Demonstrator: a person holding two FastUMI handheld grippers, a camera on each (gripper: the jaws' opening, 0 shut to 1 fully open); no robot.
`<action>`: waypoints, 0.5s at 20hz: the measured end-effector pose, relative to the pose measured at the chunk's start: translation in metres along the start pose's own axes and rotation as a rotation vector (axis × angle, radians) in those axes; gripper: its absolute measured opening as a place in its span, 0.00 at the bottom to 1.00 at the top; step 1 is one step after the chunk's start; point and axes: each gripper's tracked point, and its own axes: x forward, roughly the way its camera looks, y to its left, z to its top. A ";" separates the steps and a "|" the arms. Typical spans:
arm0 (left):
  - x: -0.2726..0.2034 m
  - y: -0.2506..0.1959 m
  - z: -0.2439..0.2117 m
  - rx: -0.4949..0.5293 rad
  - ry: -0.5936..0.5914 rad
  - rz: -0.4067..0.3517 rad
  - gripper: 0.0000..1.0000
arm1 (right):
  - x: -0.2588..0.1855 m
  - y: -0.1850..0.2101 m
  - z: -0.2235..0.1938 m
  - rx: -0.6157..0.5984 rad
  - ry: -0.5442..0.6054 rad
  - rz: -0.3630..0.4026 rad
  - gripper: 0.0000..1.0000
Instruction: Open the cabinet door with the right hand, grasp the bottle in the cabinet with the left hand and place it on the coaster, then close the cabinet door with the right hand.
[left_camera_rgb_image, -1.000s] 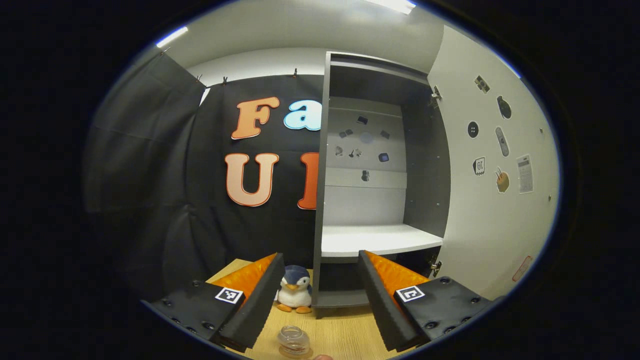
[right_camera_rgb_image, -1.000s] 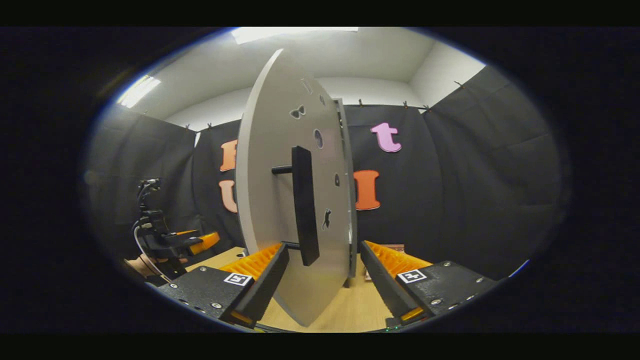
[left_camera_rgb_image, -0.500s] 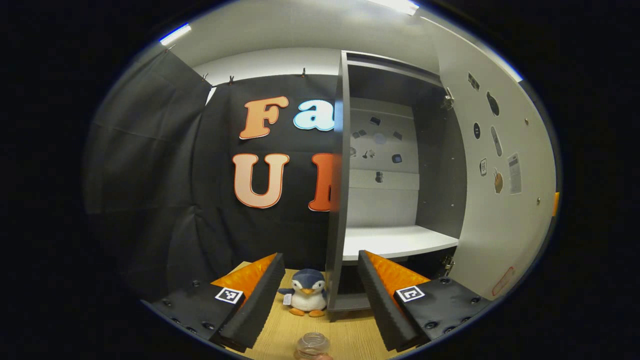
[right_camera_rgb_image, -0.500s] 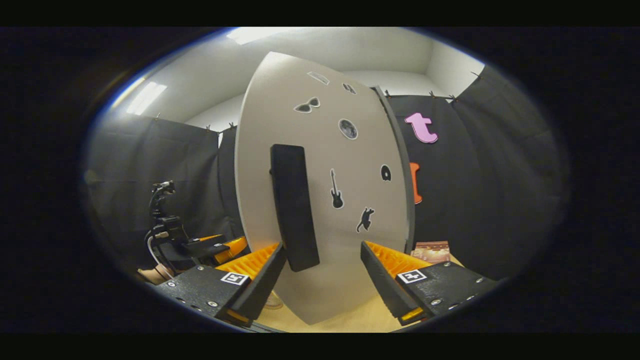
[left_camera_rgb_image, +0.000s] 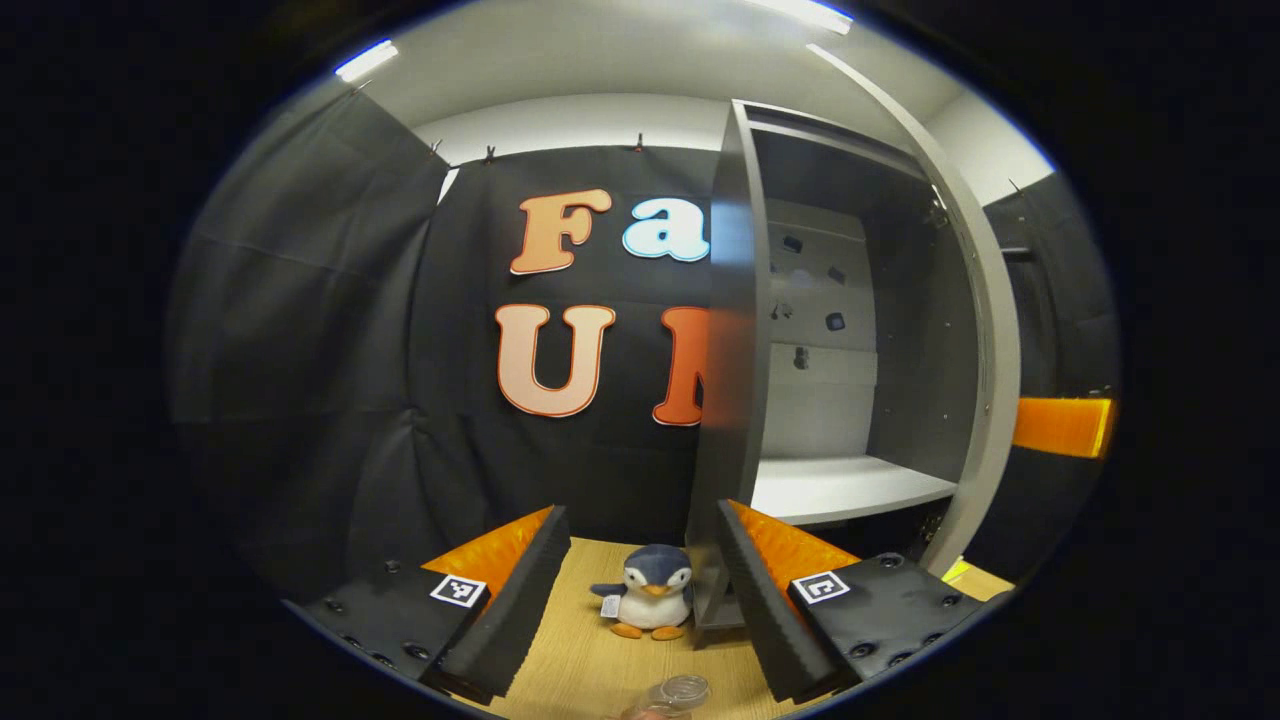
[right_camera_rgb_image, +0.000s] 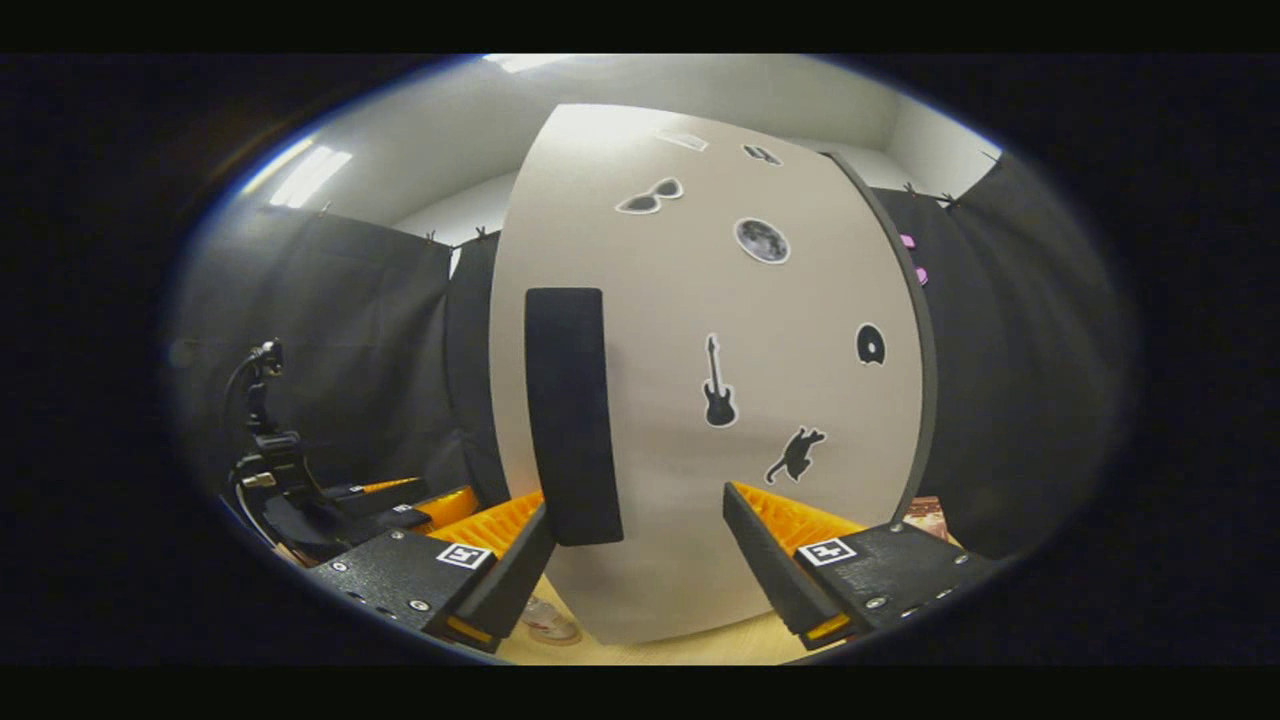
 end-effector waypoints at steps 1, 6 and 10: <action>0.004 0.004 0.001 -0.010 -0.002 0.004 0.96 | 0.004 0.001 -0.001 -0.004 0.002 -0.003 0.96; 0.022 0.018 0.005 0.010 -0.006 0.001 0.95 | 0.019 0.003 -0.003 0.026 0.002 -0.007 0.99; 0.032 0.017 0.006 0.028 -0.012 -0.023 0.95 | 0.033 0.006 -0.008 0.051 -0.005 -0.008 0.96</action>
